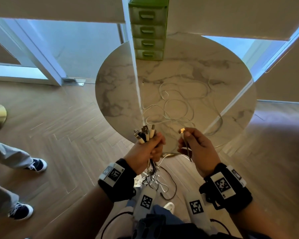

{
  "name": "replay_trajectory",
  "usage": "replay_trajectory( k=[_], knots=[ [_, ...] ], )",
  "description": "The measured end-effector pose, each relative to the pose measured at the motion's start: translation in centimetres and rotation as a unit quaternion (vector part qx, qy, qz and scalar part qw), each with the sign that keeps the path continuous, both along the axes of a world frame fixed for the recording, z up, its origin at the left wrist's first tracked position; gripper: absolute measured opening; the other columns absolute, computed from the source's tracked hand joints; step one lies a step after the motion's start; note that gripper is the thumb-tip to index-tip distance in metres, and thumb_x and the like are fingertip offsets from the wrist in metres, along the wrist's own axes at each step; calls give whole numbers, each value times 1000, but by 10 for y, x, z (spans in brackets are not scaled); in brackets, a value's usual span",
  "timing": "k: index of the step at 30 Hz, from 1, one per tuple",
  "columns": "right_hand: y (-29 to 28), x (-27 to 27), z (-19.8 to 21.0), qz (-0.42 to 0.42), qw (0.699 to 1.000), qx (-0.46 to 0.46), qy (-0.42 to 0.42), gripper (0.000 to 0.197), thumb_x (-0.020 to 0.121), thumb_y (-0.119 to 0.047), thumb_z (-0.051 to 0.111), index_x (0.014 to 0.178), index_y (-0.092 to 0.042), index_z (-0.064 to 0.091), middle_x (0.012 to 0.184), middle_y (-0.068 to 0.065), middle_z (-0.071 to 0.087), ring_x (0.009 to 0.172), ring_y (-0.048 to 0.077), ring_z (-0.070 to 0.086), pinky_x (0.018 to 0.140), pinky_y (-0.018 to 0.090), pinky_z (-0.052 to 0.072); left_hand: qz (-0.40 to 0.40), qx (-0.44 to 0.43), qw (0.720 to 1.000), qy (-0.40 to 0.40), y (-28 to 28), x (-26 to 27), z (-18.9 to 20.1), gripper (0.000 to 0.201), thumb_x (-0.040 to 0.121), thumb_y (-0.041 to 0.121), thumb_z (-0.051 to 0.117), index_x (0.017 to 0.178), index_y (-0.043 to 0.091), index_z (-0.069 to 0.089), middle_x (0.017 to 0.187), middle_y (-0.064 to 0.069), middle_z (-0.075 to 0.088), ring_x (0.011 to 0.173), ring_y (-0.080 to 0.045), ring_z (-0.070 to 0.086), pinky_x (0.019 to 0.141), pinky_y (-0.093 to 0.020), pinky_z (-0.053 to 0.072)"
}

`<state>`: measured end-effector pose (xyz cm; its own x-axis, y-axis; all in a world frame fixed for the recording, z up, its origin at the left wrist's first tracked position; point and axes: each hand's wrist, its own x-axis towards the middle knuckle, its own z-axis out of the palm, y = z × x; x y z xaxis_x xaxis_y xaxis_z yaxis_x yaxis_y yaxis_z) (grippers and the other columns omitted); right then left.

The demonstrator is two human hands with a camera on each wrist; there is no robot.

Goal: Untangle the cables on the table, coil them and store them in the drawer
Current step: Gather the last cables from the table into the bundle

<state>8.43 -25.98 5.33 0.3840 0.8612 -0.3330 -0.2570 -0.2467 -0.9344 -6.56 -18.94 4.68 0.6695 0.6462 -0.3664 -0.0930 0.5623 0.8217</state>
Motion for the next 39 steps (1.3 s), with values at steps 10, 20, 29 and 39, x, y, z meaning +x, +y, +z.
replay_trajectory(
  k=[10,20,29,39],
  knots=[
    [11,-7,29,156,983,32,-91,8,84,-12,64,92,-12,67,78,3,69,69,16,62,61,22,50,-165,2,986,4,-8,3,6,13,86,16,50,77,15,58,50,7,31,41,-3,27,43,-15,27],
    [15,7,29,123,991,31,-45,10,83,-13,64,90,-14,70,68,-2,62,55,8,44,42,14,31,-144,-64,983,-97,-1,-8,6,23,91,29,52,98,10,62,49,8,38,41,-2,30,46,-15,34],
    [16,0,39,127,982,97,-97,21,77,-5,69,94,-17,68,76,4,68,70,26,62,66,21,53,-158,-2,987,6,-3,5,15,26,91,17,51,71,22,68,48,8,32,39,-1,27,40,-13,23],
    [22,-5,36,283,921,67,-260,29,97,-28,44,124,-30,54,123,-6,60,112,6,56,99,29,45,-155,77,980,95,-7,12,13,37,79,2,65,52,25,54,43,9,33,40,-5,24,41,-19,19]
  ],
)
